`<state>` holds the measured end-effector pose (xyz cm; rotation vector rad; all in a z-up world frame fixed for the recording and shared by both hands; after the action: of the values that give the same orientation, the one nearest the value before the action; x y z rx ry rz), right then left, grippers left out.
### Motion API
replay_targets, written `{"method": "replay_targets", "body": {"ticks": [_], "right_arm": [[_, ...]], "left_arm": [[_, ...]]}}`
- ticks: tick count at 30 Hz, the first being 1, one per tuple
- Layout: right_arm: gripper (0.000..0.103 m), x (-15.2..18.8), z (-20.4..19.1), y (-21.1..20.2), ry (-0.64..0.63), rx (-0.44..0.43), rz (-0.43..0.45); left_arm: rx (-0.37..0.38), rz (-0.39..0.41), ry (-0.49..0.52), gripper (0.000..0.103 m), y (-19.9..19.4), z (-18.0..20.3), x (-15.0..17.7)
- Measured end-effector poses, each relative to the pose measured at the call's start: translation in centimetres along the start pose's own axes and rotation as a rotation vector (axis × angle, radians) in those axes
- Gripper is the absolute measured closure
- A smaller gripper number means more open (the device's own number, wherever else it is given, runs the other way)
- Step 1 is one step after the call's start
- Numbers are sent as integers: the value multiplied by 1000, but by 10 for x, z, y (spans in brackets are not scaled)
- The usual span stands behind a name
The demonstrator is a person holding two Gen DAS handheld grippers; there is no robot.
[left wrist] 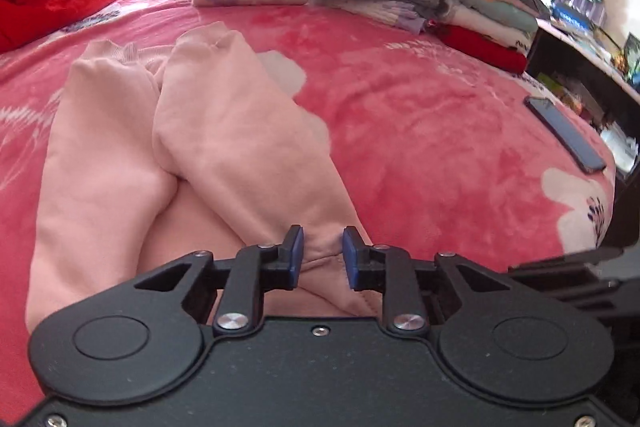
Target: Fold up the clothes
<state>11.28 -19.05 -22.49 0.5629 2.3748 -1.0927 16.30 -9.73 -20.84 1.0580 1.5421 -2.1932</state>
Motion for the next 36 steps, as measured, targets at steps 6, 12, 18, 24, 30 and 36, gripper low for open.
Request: {"method": "replay_targets", "body": {"ticks": [6, 12, 18, 24, 30, 36], "right_arm": [[90, 2, -2, -12, -10, 36, 30], [87, -11, -19, -36, -124, 72, 115], [75, -3, -63, -46, -500, 177, 118], [56, 34, -87, -25, -905, 356, 19], [53, 66, -79, -11, -1082, 472, -66], [53, 47, -86, -25, -966, 427, 56]], "left_arm": [[3, 57, -37, 81, -32, -6, -13], [-92, 261, -109, 55, -127, -81, -48], [-255, 206, 313, 43, -168, -85, -11], [-346, 46, 673, 43, -124, -63, 70], [-339, 36, 777, 45, -105, -42, 92], [-215, 16, 591, 44, -100, -45, 78]]}}
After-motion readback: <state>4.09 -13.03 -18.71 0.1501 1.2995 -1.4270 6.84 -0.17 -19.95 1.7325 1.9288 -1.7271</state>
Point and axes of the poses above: each gripper's, at about its wrist camera, not at the fingertips, and y roughly the way its jaws point, z to its right, x to its underside, the point moved 10 cm from there along y, roughly the way its jaws point, and after that the axes turned 4 degrees about -z, right-handed, at the moved point
